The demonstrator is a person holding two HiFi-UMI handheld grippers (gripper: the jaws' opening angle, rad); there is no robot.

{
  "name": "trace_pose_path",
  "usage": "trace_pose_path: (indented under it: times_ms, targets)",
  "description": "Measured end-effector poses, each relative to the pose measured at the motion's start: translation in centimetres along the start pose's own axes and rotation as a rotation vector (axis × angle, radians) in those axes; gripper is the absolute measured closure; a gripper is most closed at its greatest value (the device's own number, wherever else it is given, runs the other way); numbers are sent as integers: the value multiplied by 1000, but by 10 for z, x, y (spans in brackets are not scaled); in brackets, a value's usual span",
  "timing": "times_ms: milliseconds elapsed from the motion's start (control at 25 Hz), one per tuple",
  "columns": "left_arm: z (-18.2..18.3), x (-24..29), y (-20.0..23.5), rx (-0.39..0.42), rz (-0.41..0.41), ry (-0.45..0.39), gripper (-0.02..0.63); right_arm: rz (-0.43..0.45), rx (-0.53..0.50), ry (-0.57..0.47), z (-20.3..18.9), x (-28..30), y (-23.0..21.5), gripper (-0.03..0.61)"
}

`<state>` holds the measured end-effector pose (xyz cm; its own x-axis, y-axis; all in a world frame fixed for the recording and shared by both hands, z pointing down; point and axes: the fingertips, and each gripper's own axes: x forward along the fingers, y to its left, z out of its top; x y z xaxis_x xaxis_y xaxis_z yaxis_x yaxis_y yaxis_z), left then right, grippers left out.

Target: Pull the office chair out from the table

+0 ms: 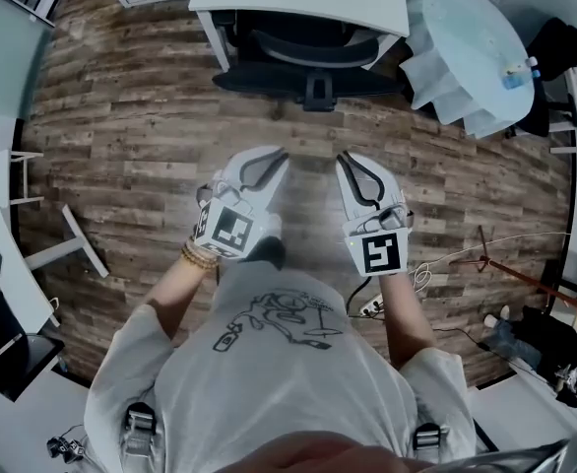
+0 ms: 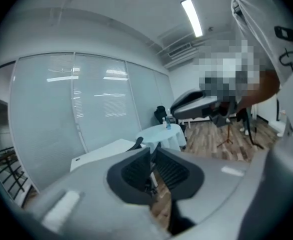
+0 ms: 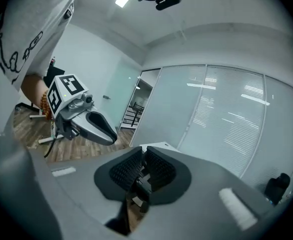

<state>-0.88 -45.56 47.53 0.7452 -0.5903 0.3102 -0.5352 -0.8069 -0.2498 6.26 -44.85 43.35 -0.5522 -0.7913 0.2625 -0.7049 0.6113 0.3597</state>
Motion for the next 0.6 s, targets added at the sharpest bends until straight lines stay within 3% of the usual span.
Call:
trace_pose_path:
  times_ms: [240,600]
  targets:
    - [-55,54,35,130,-6,127,544,42,-55,105,-52,46,-21,512]
    - [-107,114,76,312,-42,283,513,125,-254,275,-139,112,-52,477]
